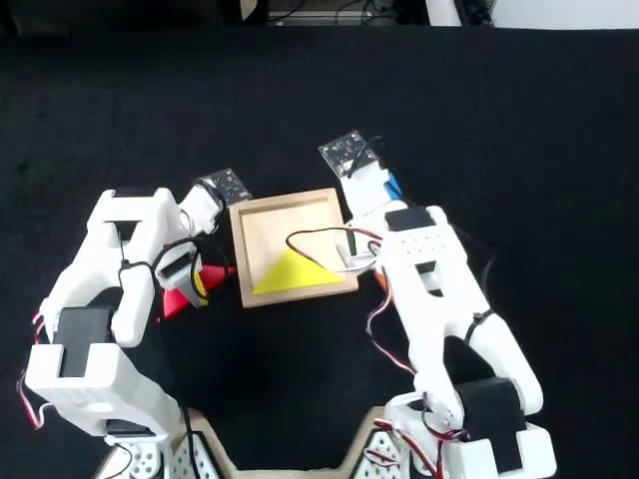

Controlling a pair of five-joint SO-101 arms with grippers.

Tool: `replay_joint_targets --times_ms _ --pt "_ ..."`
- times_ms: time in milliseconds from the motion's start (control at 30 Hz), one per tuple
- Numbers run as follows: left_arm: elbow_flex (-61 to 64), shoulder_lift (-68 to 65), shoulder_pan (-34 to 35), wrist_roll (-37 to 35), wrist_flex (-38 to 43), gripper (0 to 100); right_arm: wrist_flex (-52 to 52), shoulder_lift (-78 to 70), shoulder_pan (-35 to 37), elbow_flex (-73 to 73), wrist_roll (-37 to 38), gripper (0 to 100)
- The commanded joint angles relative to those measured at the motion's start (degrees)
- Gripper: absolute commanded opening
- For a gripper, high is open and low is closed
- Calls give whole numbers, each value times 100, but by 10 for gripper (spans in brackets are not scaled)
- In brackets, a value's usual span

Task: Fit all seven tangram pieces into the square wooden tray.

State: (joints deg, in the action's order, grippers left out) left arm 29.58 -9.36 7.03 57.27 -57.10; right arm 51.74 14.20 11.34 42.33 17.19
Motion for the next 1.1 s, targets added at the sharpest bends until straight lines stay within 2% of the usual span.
replay_joint_targets --times_ms 0,133,300,467,567,633,733,867,1067 --pt "-163 -35 -66 -97 26 289 -105 40 -114 -66 9 11" --pt "-259 105 -75 -97 -44 289 -211 31 -123 -48 9 11" --pt "-699 923 -145 -26 -914 289 -369 48 -519 -57 -26 11" --pt "-919 1758 -514 932 -1864 289 -738 31 -1046 -48 -88 11" --pt "-1305 2136 -963 1565 -2409 289 -958 31 -1363 -48 -615 11" --pt "-1596 2198 -1314 1767 -2444 289 -1090 31 -1600 -48 -888 11" --pt "-2070 1899 -1833 1846 -2268 289 -1257 22 -1916 -13 -1187 11" --pt "-2738 853 -2290 1846 -1996 289 -1873 22 -2040 338 -1407 11" --pt "-3969 -1125 -2440 1846 -2004 289 -2681 22 -2040 690 -1415 11"
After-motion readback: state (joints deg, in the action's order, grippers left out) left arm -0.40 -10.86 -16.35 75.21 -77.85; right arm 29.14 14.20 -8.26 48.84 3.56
